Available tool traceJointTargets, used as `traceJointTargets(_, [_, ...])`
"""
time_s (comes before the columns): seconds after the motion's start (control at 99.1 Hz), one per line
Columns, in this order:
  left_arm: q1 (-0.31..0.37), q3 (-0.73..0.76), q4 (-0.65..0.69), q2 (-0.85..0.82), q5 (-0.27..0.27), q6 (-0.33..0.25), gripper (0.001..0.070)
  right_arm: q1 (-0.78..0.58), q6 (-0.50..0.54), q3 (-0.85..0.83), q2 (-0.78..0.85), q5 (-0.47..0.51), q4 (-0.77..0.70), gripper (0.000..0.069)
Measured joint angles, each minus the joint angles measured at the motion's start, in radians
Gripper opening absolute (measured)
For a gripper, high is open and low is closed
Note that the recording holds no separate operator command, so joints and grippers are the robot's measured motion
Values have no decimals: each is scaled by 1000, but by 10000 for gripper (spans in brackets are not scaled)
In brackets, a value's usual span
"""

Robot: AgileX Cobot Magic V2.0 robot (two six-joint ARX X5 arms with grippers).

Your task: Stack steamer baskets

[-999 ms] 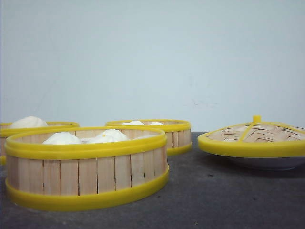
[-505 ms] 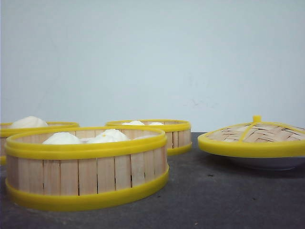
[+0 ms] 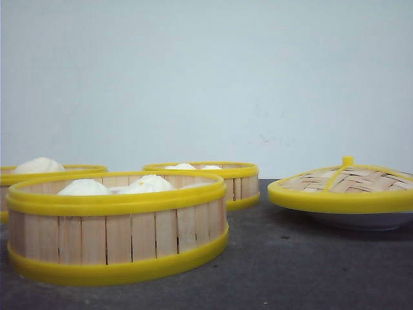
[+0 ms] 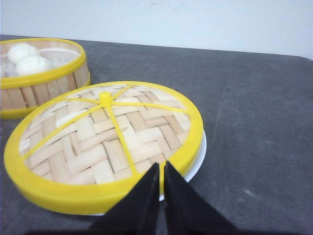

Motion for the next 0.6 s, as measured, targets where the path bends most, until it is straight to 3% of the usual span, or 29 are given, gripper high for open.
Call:
traceJointTargets(0.323, [0, 0, 0, 0, 0, 0, 23, 0, 3, 0, 0, -4, 0, 11])
traceJointTargets(0.595, [0, 0, 0, 0, 0, 0, 23, 0, 95, 0, 0, -54, 1, 11])
